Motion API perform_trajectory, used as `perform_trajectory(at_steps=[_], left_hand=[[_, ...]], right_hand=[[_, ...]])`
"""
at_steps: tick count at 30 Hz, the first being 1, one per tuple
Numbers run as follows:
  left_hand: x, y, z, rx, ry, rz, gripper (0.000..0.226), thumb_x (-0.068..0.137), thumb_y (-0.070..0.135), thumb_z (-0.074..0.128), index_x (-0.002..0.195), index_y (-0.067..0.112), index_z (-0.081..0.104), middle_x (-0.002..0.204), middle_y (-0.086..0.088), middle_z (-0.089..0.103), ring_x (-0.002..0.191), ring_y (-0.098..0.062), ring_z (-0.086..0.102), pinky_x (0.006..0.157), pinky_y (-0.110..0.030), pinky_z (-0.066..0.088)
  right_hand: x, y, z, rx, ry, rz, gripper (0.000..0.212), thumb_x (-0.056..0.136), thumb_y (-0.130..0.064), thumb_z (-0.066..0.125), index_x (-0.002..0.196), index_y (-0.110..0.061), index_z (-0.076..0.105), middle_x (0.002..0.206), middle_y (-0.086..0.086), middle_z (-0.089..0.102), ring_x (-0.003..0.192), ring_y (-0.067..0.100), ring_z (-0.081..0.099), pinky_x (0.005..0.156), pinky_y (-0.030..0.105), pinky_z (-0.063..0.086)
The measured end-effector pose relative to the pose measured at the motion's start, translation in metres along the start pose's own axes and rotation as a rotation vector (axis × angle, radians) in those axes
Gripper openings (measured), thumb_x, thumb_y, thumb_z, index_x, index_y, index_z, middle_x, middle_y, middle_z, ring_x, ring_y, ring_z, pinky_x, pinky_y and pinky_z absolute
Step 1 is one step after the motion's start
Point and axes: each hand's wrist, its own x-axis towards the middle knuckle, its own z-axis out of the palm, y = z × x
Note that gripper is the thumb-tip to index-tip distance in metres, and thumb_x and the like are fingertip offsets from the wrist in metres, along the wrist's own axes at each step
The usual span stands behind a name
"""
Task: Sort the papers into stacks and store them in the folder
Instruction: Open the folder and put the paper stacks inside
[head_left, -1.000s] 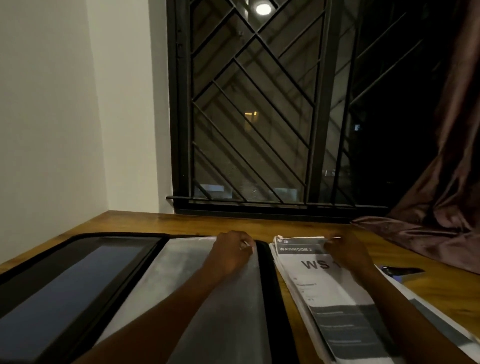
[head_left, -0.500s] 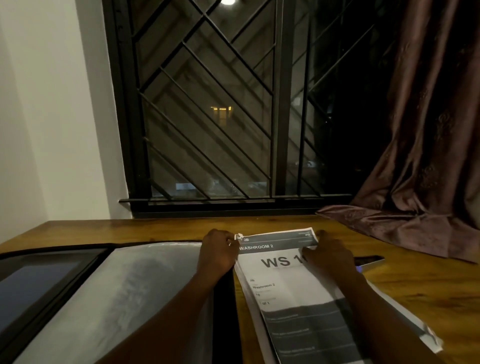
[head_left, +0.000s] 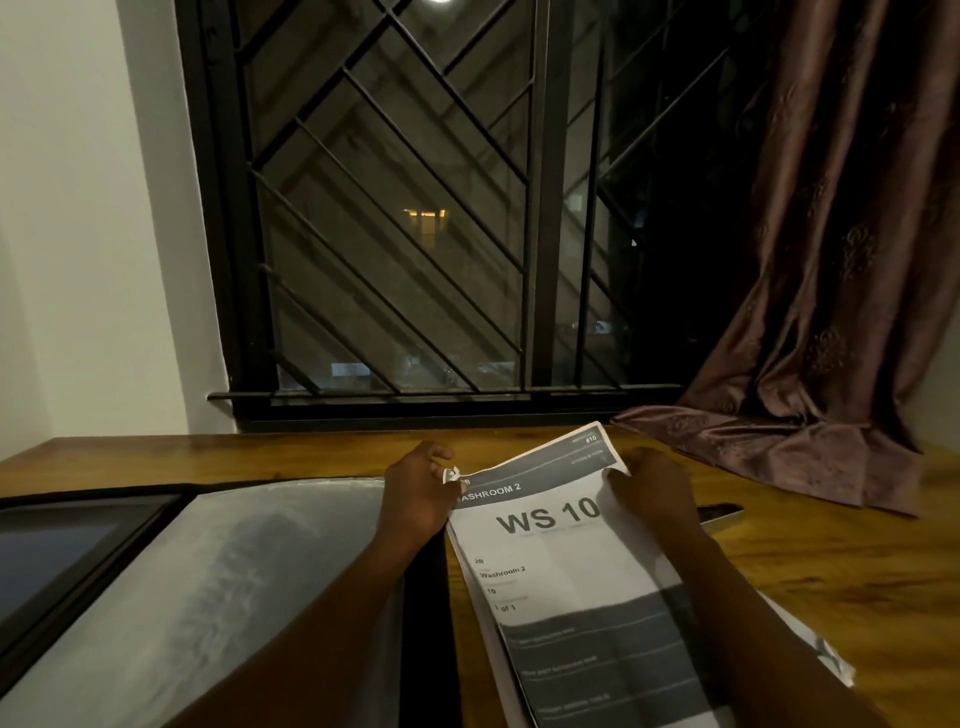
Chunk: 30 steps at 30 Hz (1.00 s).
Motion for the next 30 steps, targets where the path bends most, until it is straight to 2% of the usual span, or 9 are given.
perform_trajectory(at_steps=[4, 9, 12, 14, 16, 20, 24, 27, 30], left_hand=[[-0.001, -0.001, 0.001, 0.027, -0.010, 0.000, 0.041, 0.078, 0.009, 0.079, 0.115, 0.011, 0.062, 0.107, -0.007, 0.062, 0.103, -0.024, 0.063, 0.068, -0.020, 0.046], [-0.001, 0.004, -0.001, -0.014, 0.044, 0.012, 0.063, 0.079, 0.025, 0.080, 0.134, 0.016, 0.050, 0.133, -0.006, 0.053, 0.115, -0.025, 0.058, 0.092, -0.040, 0.053], [-0.005, 0.015, -0.006, -0.291, 0.033, -0.046, 0.068, 0.079, 0.028, 0.079, 0.137, 0.018, 0.045, 0.127, -0.003, 0.061, 0.106, -0.021, 0.066, 0.087, -0.040, 0.057], [-0.009, 0.023, -0.009, -0.605, -0.111, -0.139, 0.052, 0.085, 0.021, 0.074, 0.130, 0.013, 0.051, 0.114, -0.009, 0.071, 0.096, -0.025, 0.072, 0.082, -0.040, 0.059], [-0.017, 0.030, -0.010, -0.746, -0.258, -0.212, 0.033, 0.091, 0.016, 0.066, 0.123, 0.008, 0.060, 0.108, -0.012, 0.074, 0.096, -0.028, 0.072, 0.085, -0.044, 0.058], [-0.011, 0.034, -0.012, -0.827, -0.189, -0.289, 0.017, 0.098, 0.014, 0.056, 0.110, 0.007, 0.065, 0.105, -0.014, 0.074, 0.093, -0.032, 0.072, 0.082, -0.050, 0.058], [0.006, 0.034, -0.033, -0.995, -0.072, -0.296, 0.029, 0.100, 0.019, 0.051, 0.125, 0.008, 0.059, 0.118, -0.018, 0.069, 0.104, -0.039, 0.067, 0.089, -0.058, 0.052], [0.007, 0.038, -0.051, -1.051, -0.202, -0.316, 0.039, 0.097, 0.030, 0.054, 0.129, 0.009, 0.058, 0.123, -0.020, 0.066, 0.107, -0.038, 0.066, 0.080, -0.052, 0.058], [0.009, 0.053, -0.073, -1.215, -0.275, -0.315, 0.046, 0.094, 0.049, 0.051, 0.117, 0.011, 0.061, 0.111, -0.016, 0.068, 0.085, -0.029, 0.073, 0.060, -0.039, 0.060]], right_hand=[[0.001, -0.001, -0.003, 0.060, 0.051, -0.067, 0.019, 0.093, -0.022, 0.060, 0.103, -0.008, 0.068, 0.101, 0.010, 0.068, 0.078, 0.014, 0.050, 0.057, 0.019, 0.032], [0.001, -0.009, -0.015, 0.278, 0.159, -0.182, 0.010, 0.091, -0.019, 0.061, 0.091, -0.010, 0.066, 0.080, 0.000, 0.063, 0.071, 0.011, 0.056, 0.056, 0.010, 0.033], [0.001, -0.013, -0.020, 0.435, 0.279, -0.200, 0.010, 0.092, -0.019, 0.060, 0.089, -0.009, 0.062, 0.078, 0.002, 0.061, 0.069, 0.010, 0.054, 0.058, 0.014, 0.036], [0.000, -0.017, -0.022, 0.566, 0.328, -0.174, 0.013, 0.092, -0.021, 0.060, 0.090, -0.008, 0.062, 0.078, 0.005, 0.061, 0.067, 0.012, 0.052, 0.058, 0.022, 0.038], [0.000, -0.019, -0.024, 0.569, 0.341, -0.162, 0.015, 0.092, -0.024, 0.060, 0.092, -0.008, 0.062, 0.080, 0.005, 0.060, 0.067, 0.009, 0.051, 0.058, 0.022, 0.037], [-0.001, -0.019, -0.026, 0.628, 0.025, -0.086, 0.020, 0.088, -0.033, 0.066, 0.098, -0.017, 0.065, 0.091, -0.001, 0.070, 0.078, 0.014, 0.065, 0.062, 0.024, 0.046], [-0.007, -0.020, -0.031, 0.766, -0.467, -0.032, 0.024, 0.091, -0.022, 0.062, 0.113, -0.012, 0.066, 0.102, 0.006, 0.074, 0.092, 0.022, 0.071, 0.082, 0.036, 0.057], [-0.007, -0.039, -0.022, 0.901, -0.278, -0.052, 0.022, 0.093, -0.016, 0.059, 0.114, -0.010, 0.065, 0.099, 0.005, 0.073, 0.088, 0.021, 0.070, 0.077, 0.033, 0.057], [-0.003, -0.056, -0.021, 1.155, -0.072, 0.076, 0.020, 0.095, -0.016, 0.056, 0.114, -0.013, 0.061, 0.102, 0.005, 0.069, 0.084, 0.020, 0.066, 0.069, 0.031, 0.056]])
